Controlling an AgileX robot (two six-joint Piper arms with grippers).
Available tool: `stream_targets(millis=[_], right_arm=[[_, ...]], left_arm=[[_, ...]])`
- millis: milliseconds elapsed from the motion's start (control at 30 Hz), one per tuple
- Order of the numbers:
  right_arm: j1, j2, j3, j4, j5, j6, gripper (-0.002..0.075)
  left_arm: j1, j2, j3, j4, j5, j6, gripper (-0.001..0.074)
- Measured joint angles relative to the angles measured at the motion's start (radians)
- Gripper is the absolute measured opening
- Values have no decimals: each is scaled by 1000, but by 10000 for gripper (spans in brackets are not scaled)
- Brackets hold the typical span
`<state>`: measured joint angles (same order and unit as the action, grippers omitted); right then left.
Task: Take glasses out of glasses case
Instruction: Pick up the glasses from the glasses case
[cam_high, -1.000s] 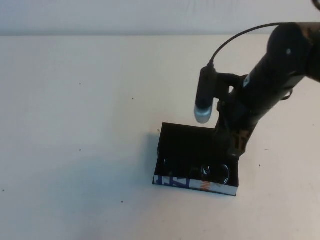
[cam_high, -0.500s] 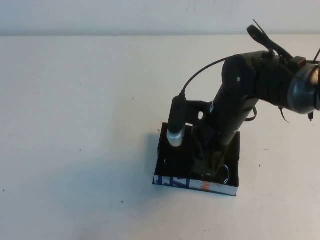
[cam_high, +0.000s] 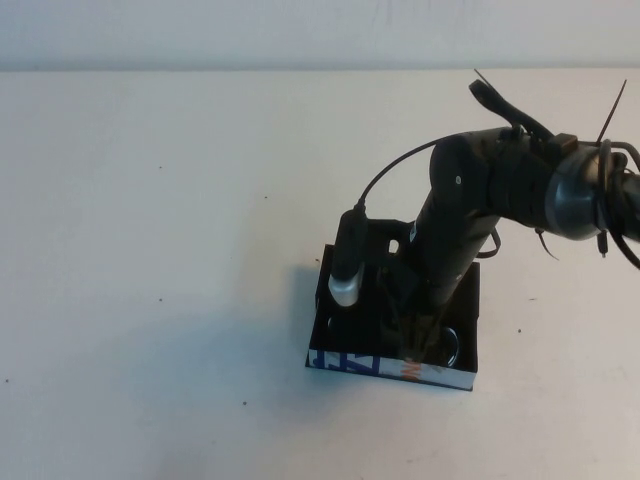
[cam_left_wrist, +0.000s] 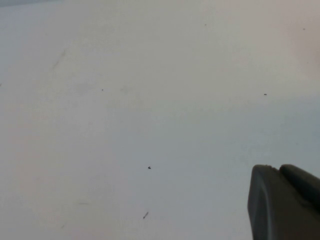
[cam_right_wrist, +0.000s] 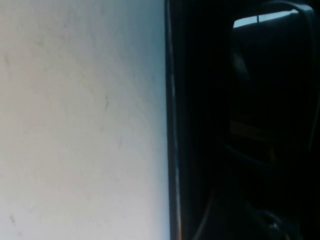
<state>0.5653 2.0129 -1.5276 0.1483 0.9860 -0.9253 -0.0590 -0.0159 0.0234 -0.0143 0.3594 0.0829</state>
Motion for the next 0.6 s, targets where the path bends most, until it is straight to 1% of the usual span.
stream_targets(millis=[100, 167, 233, 400, 433, 500, 600], right_arm=[[0, 8, 0, 0, -17, 2, 318], [0, 8, 0, 0, -27, 2, 303], [0, 8, 0, 0, -34, 2, 258], [0, 8, -22, 0, -2, 56, 68], [0, 6, -34, 0, 15, 72, 46], [0, 2, -74, -16, 71, 112, 20], [-4, -24, -136, -38, 167, 188, 15]], left_arm=[[0, 0, 0, 0, 0, 0, -4], [0, 0, 0, 0, 0, 0, -4], [0, 0, 0, 0, 0, 0, -4], [0, 0, 0, 0, 0, 0, -4], [0, 0, 0, 0, 0, 0, -4], [0, 0, 0, 0, 0, 0, -4], [0, 0, 0, 0, 0, 0, -5]])
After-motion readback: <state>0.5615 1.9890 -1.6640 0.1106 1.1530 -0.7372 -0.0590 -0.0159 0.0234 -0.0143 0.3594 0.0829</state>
